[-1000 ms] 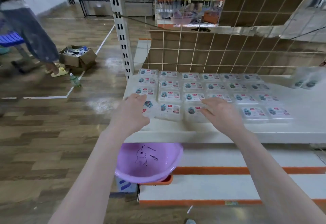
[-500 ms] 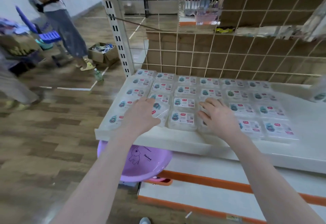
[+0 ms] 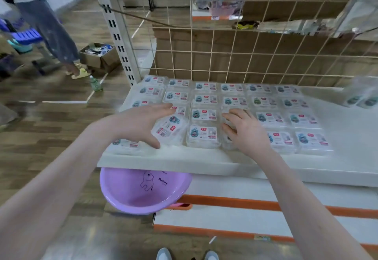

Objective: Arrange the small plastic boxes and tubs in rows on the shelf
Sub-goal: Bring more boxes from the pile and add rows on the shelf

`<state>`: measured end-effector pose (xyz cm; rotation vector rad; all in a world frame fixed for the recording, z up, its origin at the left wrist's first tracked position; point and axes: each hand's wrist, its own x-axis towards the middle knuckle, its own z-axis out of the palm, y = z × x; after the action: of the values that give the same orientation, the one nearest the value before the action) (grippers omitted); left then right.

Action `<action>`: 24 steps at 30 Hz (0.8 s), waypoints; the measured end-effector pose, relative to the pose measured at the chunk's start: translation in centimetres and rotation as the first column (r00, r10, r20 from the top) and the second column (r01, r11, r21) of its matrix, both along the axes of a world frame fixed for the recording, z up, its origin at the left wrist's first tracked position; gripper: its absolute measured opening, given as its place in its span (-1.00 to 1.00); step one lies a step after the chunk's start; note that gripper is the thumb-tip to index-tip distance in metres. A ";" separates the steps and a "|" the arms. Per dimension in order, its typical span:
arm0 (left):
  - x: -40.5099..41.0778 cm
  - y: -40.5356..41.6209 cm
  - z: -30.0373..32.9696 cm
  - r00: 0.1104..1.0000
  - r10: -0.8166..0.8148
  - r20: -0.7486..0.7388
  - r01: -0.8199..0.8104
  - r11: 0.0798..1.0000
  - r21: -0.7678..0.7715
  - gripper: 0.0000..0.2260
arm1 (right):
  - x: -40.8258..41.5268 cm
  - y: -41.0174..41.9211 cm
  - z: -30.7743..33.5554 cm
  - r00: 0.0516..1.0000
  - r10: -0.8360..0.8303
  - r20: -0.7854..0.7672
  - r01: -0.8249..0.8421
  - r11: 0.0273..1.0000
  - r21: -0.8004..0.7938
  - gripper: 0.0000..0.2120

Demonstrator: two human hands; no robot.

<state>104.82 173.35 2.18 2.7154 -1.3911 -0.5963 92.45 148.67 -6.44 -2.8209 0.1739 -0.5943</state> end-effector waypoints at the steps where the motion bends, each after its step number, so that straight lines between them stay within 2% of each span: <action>1: 0.4 -0.2 0.1 0.999 -0.044 0.016 0.043 0.998 0.035 -0.12 | 0.0 0.0 0.0 1.000 -0.002 0.001 0.002 1.000 0.002 -0.76; 5: 1.5 -1.3 -0.4 0.989 -0.150 -0.003 0.150 0.985 0.086 -0.14 | 0.0 -0.1 -0.2 1.000 -0.006 0.009 0.005 1.000 0.017 -0.75; 9: 1.7 -1.6 -1.3 0.988 -0.151 -0.026 0.151 0.988 0.033 -0.16 | -0.1 -0.2 -0.5 0.999 -0.014 0.030 0.014 1.000 0.028 -0.76; 12: 1.2 -1.5 -1.8 0.991 -0.113 0.071 0.114 0.993 -0.007 -0.18 | -0.1 -0.2 -0.5 0.999 -0.020 0.032 0.019 0.999 0.028 -0.76; 18: -1.5 -2.1 -2.7 0.949 -0.003 0.315 -0.007 1.000 0.030 -0.17 | 0.0 -0.1 -0.6 0.999 -0.027 0.043 0.026 0.999 0.028 -0.76; 21: -1.2 -1.5 -2.3 0.968 -0.013 0.251 0.010 1.000 0.013 -0.19 | 0.0 -0.1 -0.6 0.999 -0.024 0.049 0.023 1.000 0.018 -0.76; 24: 0.2 -0.7 -1.6 0.983 -0.092 0.156 0.091 0.996 0.012 -0.22 | 0.0 -0.2 -0.6 0.998 -0.025 0.049 0.024 1.000 0.015 -0.76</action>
<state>105.03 172.68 0.61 2.7674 -1.5579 -0.3980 92.47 148.51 -7.08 -2.7909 0.2033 -0.6650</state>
